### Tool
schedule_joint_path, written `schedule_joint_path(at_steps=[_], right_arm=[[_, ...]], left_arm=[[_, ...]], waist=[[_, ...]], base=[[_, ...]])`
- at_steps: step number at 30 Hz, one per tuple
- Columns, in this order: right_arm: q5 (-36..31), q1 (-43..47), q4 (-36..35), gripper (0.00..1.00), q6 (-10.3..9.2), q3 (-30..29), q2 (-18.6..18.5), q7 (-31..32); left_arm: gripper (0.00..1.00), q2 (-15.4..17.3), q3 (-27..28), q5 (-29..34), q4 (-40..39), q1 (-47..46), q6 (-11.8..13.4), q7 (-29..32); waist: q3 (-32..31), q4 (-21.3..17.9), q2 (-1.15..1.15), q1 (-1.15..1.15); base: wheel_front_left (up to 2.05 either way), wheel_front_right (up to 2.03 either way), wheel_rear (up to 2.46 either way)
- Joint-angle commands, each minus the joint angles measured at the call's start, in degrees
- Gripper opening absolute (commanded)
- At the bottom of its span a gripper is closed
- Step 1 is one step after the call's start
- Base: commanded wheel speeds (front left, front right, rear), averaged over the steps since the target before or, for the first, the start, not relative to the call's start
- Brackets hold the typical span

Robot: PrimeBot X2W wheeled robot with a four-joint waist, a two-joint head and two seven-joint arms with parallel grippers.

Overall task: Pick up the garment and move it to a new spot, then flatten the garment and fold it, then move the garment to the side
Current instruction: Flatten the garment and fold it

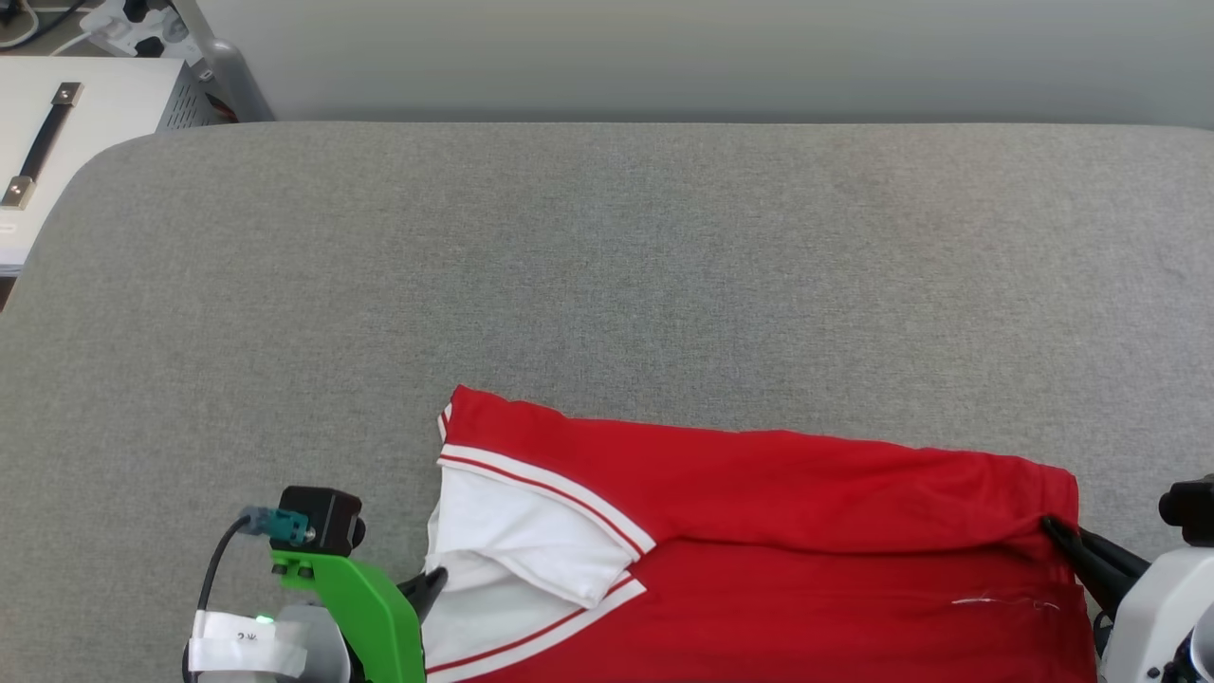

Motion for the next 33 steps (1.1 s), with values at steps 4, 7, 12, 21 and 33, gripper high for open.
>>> schedule_joint_path(at_steps=[4, 7, 12, 21, 33], right_arm=[[1.17, 0.27, -0.52, 0.0, -0.04, 2.05, -2.64, 1.01], [1.81, 0.09, -0.44, 0.0, -0.04, 3.35, -3.93, 1.98], [1.43, -0.39, 0.07, 0.0, -0.04, 6.06, -5.82, 2.49], [1.98, -2.24, 2.55, 1.0, -0.04, 8.77, -5.06, 2.54], [7.43, -0.75, 1.36, 1.0, -0.04, 4.92, -4.15, 6.09]], left_arm=[[0.0, 0.37, -0.34, 0.62, 1.81, 0.48, -0.58, -0.07], [0.0, 0.22, -0.84, 0.67, 3.05, 0.26, -1.18, 0.04], [0.0, -0.03, -2.66, 1.85, 5.2, -0.56, -2.53, 0.37], [1.0, -1.43, -4.86, 3.49, 9.43, -2.05, -4.21, -0.34], [1.0, -2.34, -1.35, 5.31, 8.14, -2.02, -2.12, -9.12]], waist=[[0.2, -0.07, 0.0, 0.0], [0.23, -0.01, 0.0, 0.0], [0.56, 0.06, 0.0, 0.0], [0.33, -0.34, 0.0, 0.0], [-4.71, -1.4, 0.0, 0.0]], base=[[0.0, 0.0, 0.0], [0.0, 0.0, 0.0], [0.0, 0.0, 0.0], [0.0, 0.0, 0.0], [0.0, 0.0, 0.0]])
